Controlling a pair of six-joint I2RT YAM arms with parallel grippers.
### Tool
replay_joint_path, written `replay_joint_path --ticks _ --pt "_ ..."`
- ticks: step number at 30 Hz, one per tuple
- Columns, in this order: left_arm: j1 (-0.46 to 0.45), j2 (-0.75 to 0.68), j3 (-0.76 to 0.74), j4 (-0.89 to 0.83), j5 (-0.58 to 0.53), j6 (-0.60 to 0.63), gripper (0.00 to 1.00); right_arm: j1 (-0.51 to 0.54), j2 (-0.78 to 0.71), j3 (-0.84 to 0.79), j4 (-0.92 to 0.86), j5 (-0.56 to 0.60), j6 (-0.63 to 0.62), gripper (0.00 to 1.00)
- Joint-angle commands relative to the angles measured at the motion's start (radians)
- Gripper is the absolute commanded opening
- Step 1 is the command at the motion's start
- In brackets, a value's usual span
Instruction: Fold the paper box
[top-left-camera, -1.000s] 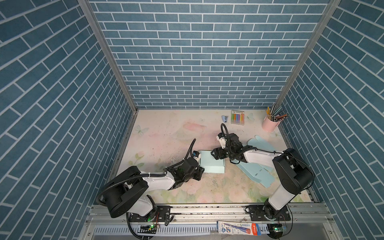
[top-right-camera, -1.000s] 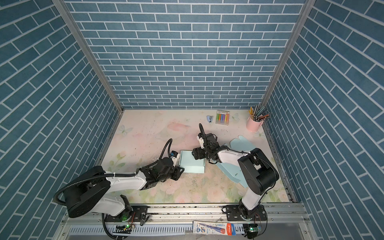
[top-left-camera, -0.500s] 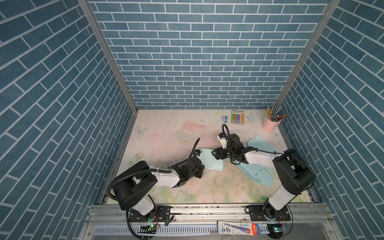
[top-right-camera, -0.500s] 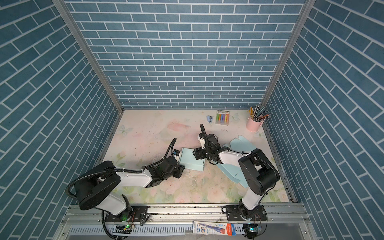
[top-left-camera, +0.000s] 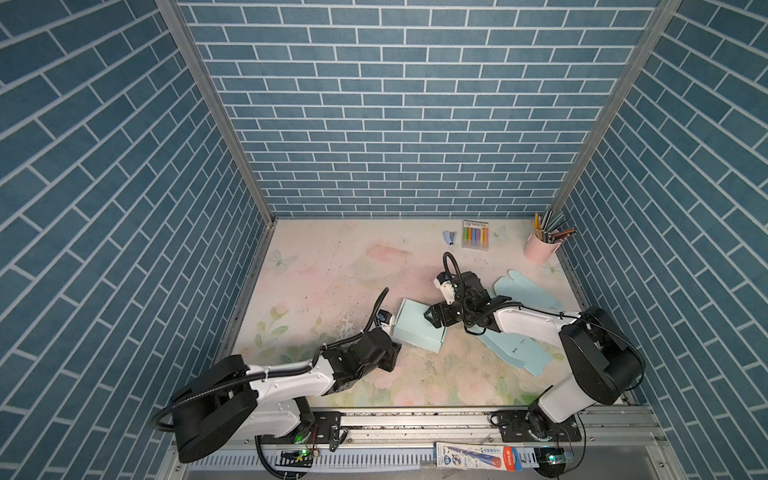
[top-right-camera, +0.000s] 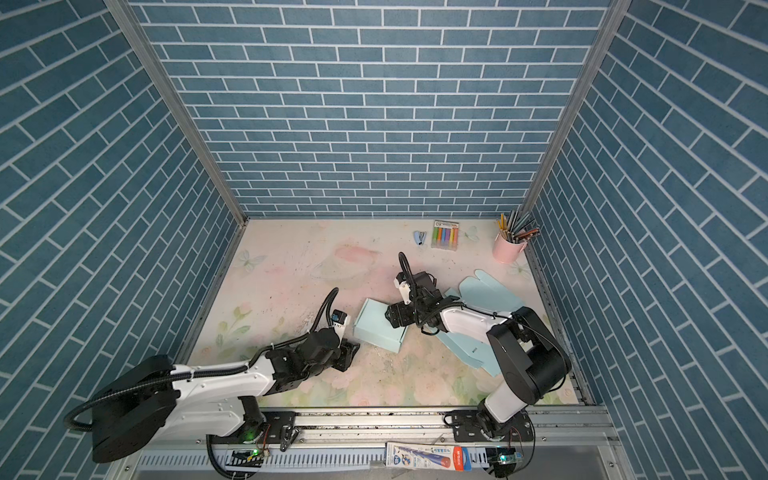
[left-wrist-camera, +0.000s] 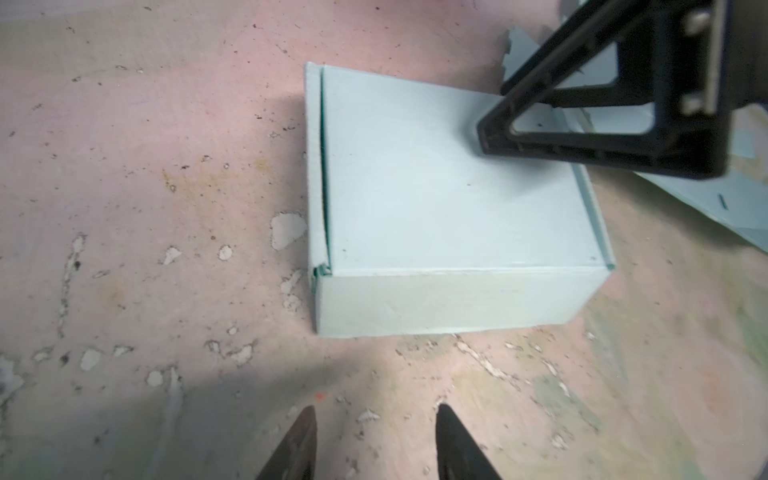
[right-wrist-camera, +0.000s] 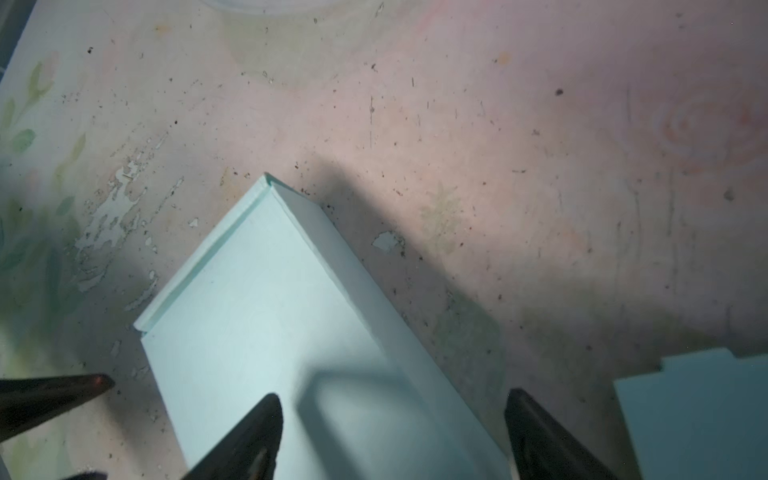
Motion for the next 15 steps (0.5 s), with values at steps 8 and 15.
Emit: replay_joint_path --ticks 8,15 --pt "-0.074 0.217 0.093 0.229 0.128 -0.089 0.19 -0.005 0.015 -0.009 0.036 -0.126 0.038 0.84" --pt "-0.078 0.39 0.182 0.305 0.146 -0.096 0.17 -0.005 0.034 -0.051 0.057 -0.13 0.035 0.84"
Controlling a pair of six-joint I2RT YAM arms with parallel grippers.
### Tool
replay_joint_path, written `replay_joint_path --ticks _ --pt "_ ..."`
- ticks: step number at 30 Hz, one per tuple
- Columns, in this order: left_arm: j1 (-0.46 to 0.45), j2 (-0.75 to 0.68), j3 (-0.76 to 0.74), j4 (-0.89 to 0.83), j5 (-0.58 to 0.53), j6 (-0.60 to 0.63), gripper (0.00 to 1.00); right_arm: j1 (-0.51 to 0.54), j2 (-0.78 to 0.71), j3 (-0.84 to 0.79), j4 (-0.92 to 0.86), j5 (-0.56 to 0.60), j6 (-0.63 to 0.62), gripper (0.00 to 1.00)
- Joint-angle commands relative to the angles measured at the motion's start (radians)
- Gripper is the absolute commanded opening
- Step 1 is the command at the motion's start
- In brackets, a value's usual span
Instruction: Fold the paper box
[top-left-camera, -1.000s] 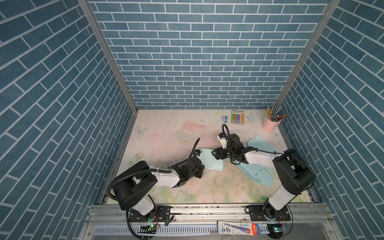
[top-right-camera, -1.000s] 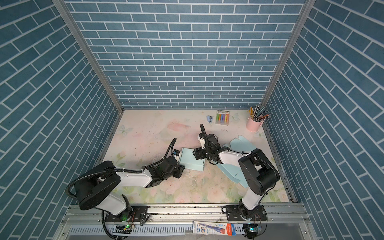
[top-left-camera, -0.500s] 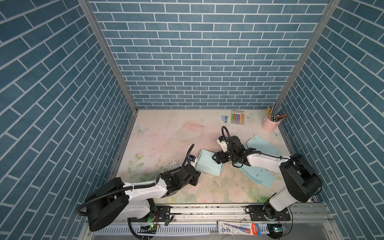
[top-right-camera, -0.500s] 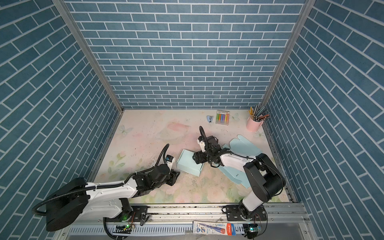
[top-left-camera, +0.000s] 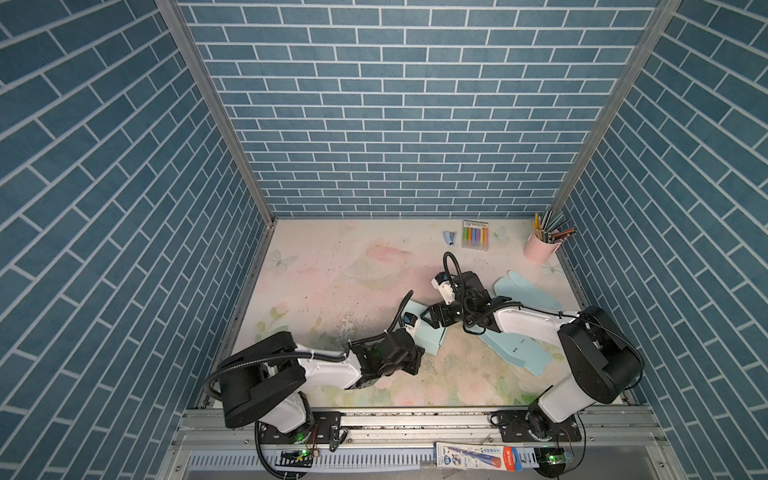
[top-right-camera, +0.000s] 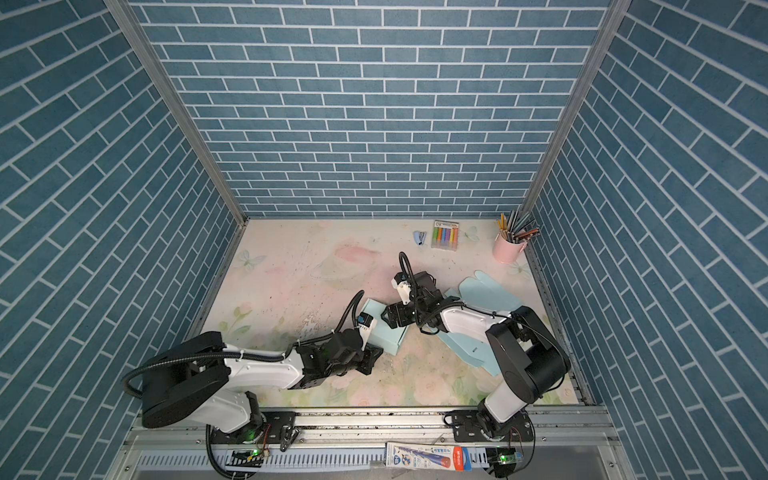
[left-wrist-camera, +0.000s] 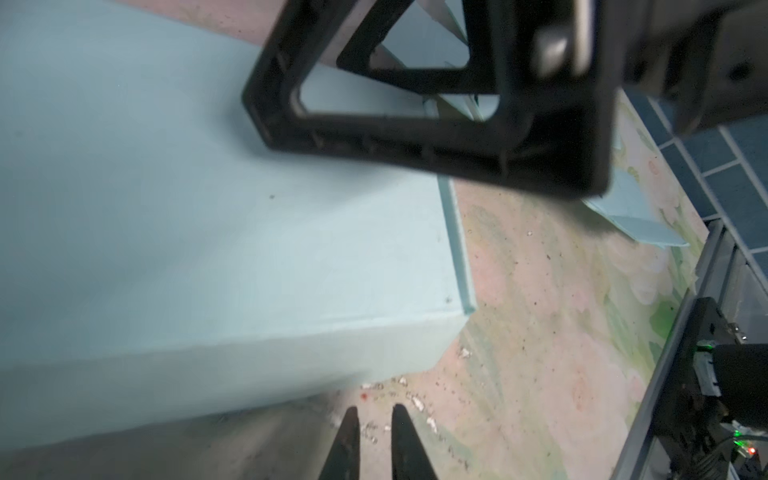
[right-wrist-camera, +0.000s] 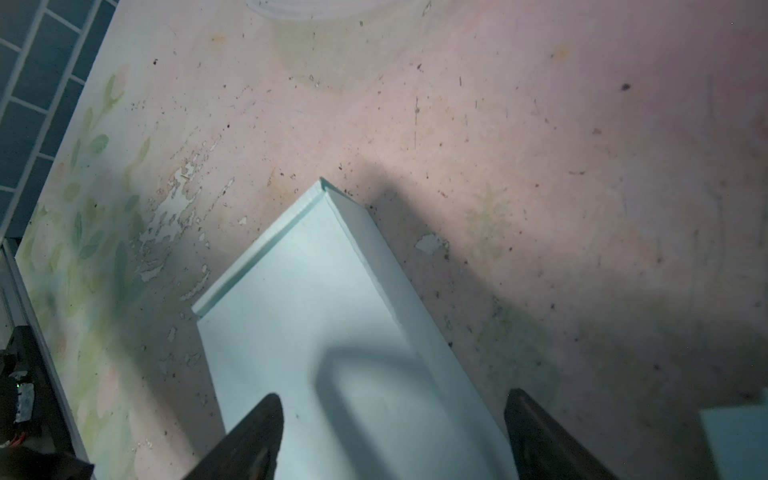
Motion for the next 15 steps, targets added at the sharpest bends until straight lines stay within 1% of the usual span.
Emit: replay_joint_path --ticks 1,6,11,15 --pt "-0.005 0.059 0.044 0.052 0.013 -0.018 0.16 -0.002 0.026 -0.024 0.021 -0.03 0.011 0.84" --pt "0.001 0.105 0.072 0.004 -0.018 -0.047 0.15 -0.002 0.024 -0.047 0.03 -0.046 0.008 0.83" --pt "0.019 0.141 0.095 -0.013 -0.016 -0.049 0.14 0.001 0.032 -0.084 0.09 -0.141 0.042 0.81" --pt "0.047 0.13 0.101 -0.022 -0.039 -0.028 0.14 0.02 0.018 -0.133 0.11 -0.163 0.064 0.8"
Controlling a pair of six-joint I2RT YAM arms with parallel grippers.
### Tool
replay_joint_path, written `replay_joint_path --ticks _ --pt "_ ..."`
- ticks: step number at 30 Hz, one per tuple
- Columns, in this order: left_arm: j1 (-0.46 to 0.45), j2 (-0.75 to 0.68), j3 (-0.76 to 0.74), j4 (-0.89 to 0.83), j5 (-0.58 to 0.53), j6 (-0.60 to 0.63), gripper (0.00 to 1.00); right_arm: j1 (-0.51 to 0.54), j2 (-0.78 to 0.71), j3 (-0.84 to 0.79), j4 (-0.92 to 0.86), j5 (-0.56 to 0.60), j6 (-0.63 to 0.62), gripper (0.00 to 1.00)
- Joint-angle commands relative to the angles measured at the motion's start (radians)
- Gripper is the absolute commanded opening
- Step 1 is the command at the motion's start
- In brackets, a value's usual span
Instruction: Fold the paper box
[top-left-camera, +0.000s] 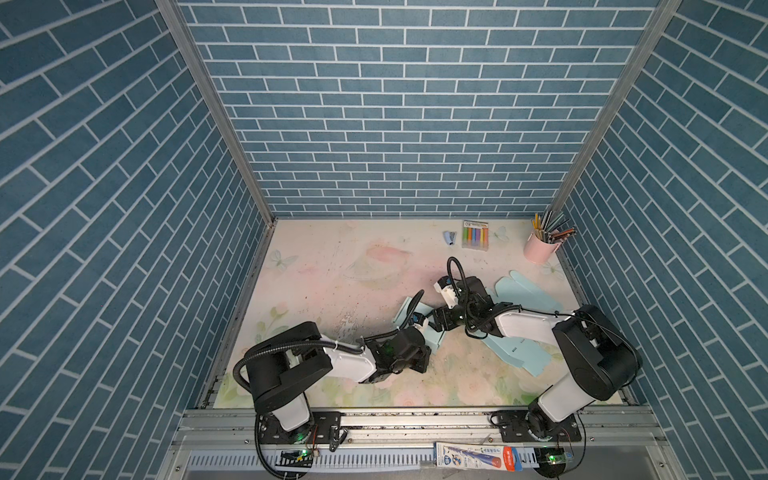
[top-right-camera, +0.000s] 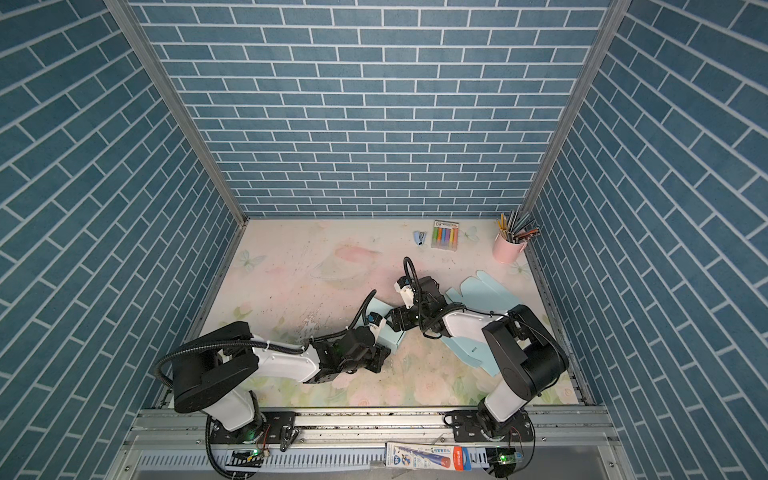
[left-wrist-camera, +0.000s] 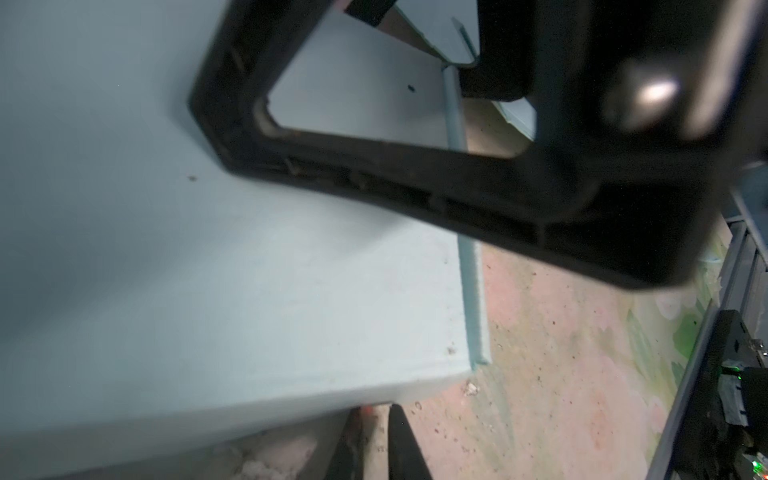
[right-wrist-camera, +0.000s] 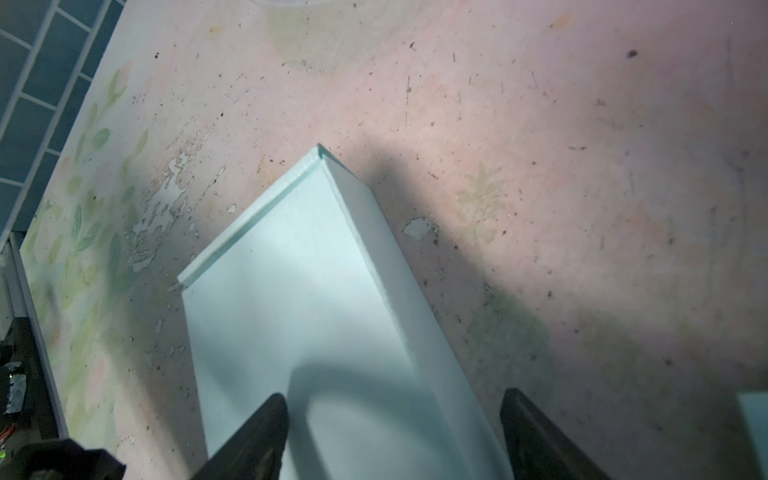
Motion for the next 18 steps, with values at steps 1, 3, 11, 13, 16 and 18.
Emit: replay_joint_path --ticks 1,3,11,13,16,18 --pt "0.043 0.009 0.033 -0.012 -0.059 0.013 0.14 0.043 0.003 -0.058 -0.023 -0.133 0.06 0.8" --pt "0.056 0.019 0.044 -0.011 -0.052 0.027 0.15 0.059 0.006 -0.066 -0.027 -0.165 0.064 0.8" --pt "0.07 0.022 0.046 0.01 -0.024 0.038 0.17 0.076 0.01 -0.062 -0.019 -0.153 0.076 0.8" --pt "0.07 0.001 0.017 0.0 -0.023 0.027 0.19 0.076 0.004 -0.035 -0.046 -0.106 0.06 0.82" --pt "0.074 -0.032 -0.029 -0.021 -0.026 0.017 0.24 0.067 -0.003 0.008 -0.081 -0.043 0.038 0.84" --pt "0.074 -0.062 -0.055 -0.039 -0.024 0.02 0.26 0.058 -0.017 0.037 -0.102 -0.003 0.031 0.85"
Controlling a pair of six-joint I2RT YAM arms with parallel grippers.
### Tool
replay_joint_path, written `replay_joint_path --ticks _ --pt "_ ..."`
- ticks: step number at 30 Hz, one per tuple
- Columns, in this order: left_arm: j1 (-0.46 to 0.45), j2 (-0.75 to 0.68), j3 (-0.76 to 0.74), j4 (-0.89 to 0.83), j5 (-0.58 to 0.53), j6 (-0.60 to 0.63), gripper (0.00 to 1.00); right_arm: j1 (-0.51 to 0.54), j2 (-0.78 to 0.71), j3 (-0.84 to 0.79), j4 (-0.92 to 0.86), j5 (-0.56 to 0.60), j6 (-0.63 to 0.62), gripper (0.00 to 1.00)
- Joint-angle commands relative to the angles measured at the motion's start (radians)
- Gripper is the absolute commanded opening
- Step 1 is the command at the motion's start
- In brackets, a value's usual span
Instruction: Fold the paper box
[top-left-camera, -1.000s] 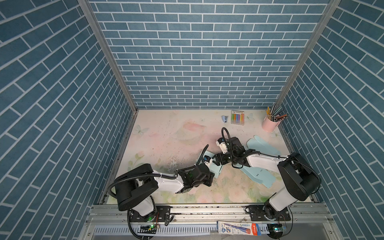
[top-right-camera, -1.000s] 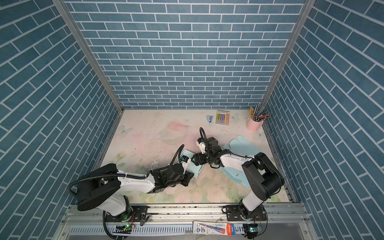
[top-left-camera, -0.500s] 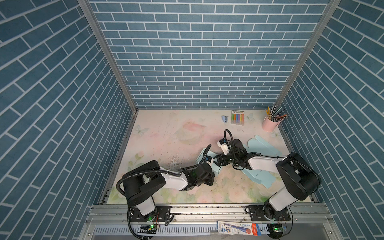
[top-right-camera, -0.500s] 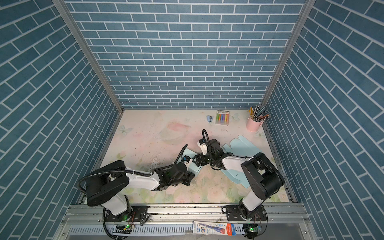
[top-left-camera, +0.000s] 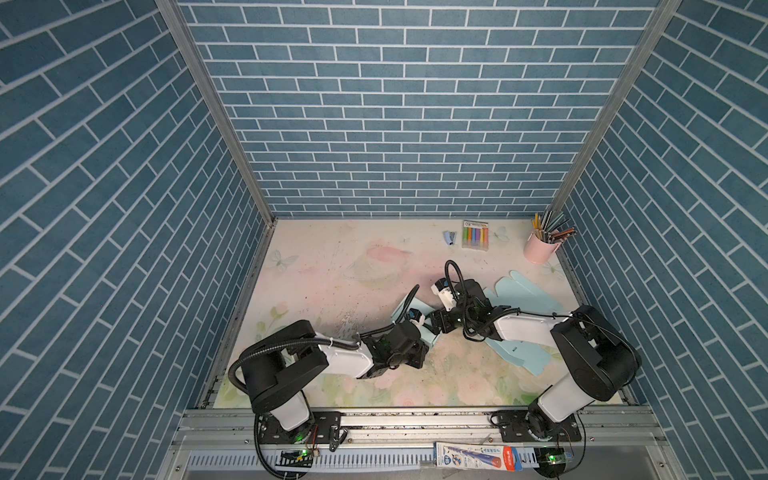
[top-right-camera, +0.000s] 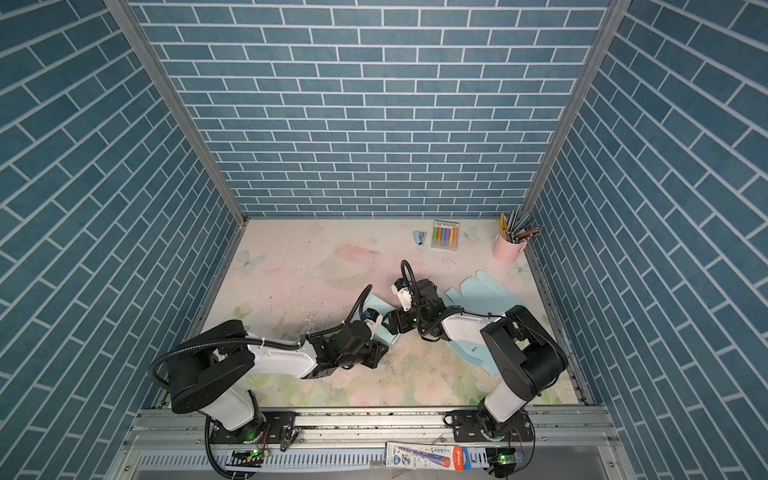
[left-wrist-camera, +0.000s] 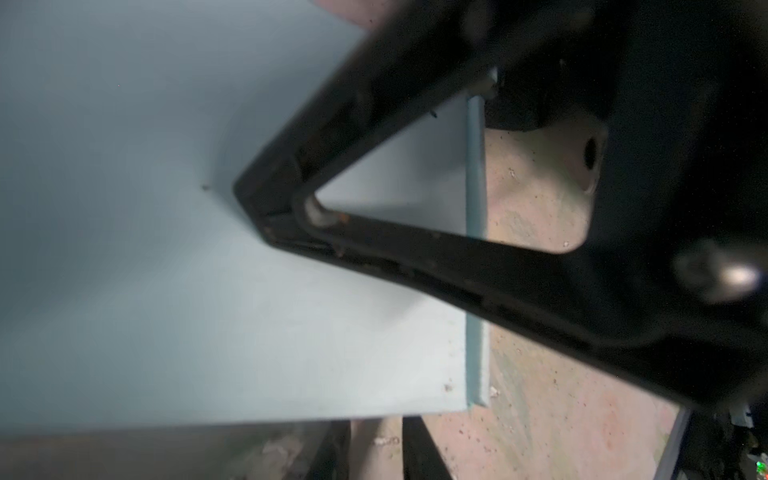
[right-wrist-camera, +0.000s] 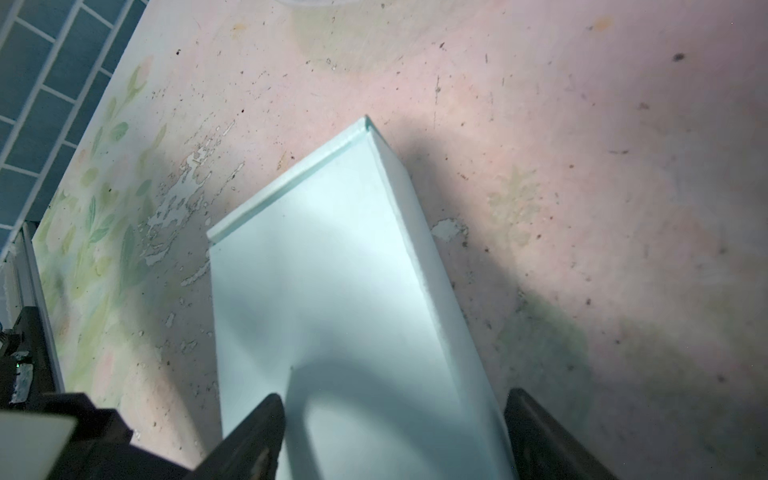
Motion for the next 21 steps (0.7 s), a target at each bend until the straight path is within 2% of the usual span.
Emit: replay_joint_path --ticks 1,8,11,14,17,21 --pt "0.021 -0.042 -0.047 -0.021 -0.061 -0.006 0.27 0.021 -0.027 0.047 -0.119 0.013 0.024 0.86" --pt "0.022 -0.187 -0.106 -0.114 -0.056 0.021 0.34 -0.004 -0.09 0.155 -0.196 0.134 0.004 0.91" --pt "0.049 -0.268 -0.112 -0.157 -0.018 0.049 0.37 0.0 -0.145 0.156 -0.226 0.154 0.016 0.92" --pt "0.124 -0.352 -0.097 -0.192 0.053 0.098 0.42 0.033 -0.235 0.104 -0.266 0.189 0.04 0.92" --pt "0.245 -0.384 -0.05 -0.207 0.12 0.159 0.5 0.082 -0.339 0.019 -0.297 0.199 0.098 0.91" --pt "0.388 -0.333 0.052 -0.221 0.174 0.234 0.68 0.148 -0.496 -0.095 -0.336 0.218 0.229 0.91"
